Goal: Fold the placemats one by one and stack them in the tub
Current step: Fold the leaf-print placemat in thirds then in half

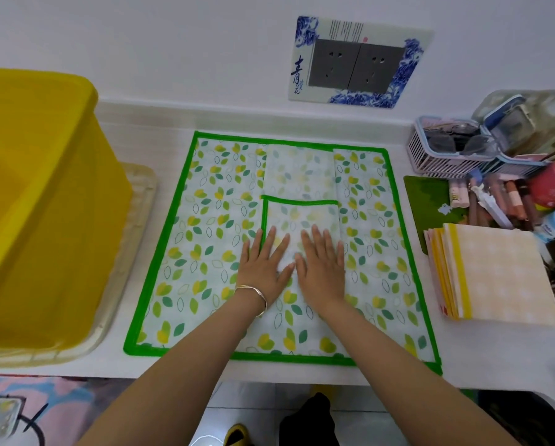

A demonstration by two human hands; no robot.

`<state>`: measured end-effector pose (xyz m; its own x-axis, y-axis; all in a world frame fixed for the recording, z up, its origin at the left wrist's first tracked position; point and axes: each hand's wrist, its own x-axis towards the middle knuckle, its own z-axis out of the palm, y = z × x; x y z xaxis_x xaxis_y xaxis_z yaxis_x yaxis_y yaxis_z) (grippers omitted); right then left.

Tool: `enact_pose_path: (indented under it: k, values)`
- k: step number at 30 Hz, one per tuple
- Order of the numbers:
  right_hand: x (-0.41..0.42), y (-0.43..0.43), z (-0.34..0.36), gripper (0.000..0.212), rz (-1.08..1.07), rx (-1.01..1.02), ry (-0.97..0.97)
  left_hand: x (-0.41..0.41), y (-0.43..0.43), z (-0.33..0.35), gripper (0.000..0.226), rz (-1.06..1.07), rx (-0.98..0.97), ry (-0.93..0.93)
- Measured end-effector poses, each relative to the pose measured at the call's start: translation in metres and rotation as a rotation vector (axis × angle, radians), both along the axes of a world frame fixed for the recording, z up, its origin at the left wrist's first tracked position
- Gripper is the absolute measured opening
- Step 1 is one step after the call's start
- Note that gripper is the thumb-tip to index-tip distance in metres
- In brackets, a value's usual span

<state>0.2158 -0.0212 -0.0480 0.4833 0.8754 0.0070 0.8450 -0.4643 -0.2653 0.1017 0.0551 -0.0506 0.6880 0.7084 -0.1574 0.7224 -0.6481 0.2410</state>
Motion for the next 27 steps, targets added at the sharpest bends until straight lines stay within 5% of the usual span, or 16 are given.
enact_pose_path:
  k: [19, 27]
  values:
    - [0.056, -0.026, 0.006, 0.061, 0.153, -0.165, 0.119, -0.018, 0.017, -0.002, 0.068, -0.048, -0.022, -0.061]
    - [0.065, -0.04, 0.029, 0.076, 0.326, -0.269, 0.163, -0.017, 0.022, 0.008, 0.1, -0.077, -0.117, 0.031]
